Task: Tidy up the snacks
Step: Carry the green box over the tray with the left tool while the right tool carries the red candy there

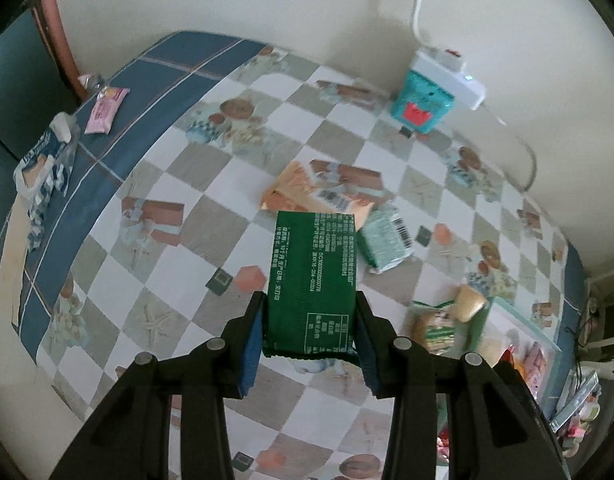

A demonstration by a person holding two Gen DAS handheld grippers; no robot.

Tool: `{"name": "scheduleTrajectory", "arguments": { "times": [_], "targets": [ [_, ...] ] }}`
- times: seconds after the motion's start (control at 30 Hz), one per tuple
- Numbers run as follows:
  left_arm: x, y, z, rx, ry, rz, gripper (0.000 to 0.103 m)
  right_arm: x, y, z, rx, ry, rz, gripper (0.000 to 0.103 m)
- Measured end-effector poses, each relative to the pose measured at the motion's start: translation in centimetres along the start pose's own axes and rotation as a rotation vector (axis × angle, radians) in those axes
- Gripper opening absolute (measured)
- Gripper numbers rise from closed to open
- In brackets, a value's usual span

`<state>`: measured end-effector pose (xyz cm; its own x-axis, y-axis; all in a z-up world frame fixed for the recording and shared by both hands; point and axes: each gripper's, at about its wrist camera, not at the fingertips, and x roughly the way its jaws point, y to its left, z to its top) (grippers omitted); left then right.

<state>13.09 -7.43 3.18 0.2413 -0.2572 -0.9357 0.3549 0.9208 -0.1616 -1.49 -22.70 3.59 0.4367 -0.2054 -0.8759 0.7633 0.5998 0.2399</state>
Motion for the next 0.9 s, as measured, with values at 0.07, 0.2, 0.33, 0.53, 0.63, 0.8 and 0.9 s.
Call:
{"name": "scheduleTrajectory", "arguments": {
  "times": [0.07, 0.2, 0.33, 0.53, 0.63, 0.8, 0.9],
  "targets": [
    [-0.5, -0.8, -0.1, 0.016, -0.017, -0.004, 0.043, -0.7, -1.3, 0.5, 0.028, -0.016, -0.002, 0.024],
    [-1.7, -3.0, -0.7, 0.061, -0.043, -0.022, 0.043, -1.8, -4.2, 1.3, 0.088, -0.042, -0.023, 0.024],
    [-2.4, -6.1, -1.8, 0.124, -0.058, -0.04, 0.043, -3.0, -7.6, 1.9, 0.147, -0.068, -0.058, 0.024],
    [-2.8, -10.7, -3.9, 0.226, -0.059, -0.062, 0.043, -4.8, -12.5, 2.4, 0.237, -0.102, -0.1, 0.024],
    [-2.7, -13.0, -4.9, 0.278, -0.052, -0.073, 0.043, -5.5, -14.4, 2.6, 0.264, -0.114, -0.121, 0.024],
    [-2.5, -15.7, -6.2, 0.338, -0.05, -0.074, 0.043, -6.3, -16.9, 2.5, 0.297, -0.125, -0.146, 0.024],
    [-2.1, -17.0, -6.9, 0.365, -0.031, -0.087, 0.043, -6.4, -18.4, 2.5, 0.325, -0.121, -0.139, 0.024]
  ]
}}
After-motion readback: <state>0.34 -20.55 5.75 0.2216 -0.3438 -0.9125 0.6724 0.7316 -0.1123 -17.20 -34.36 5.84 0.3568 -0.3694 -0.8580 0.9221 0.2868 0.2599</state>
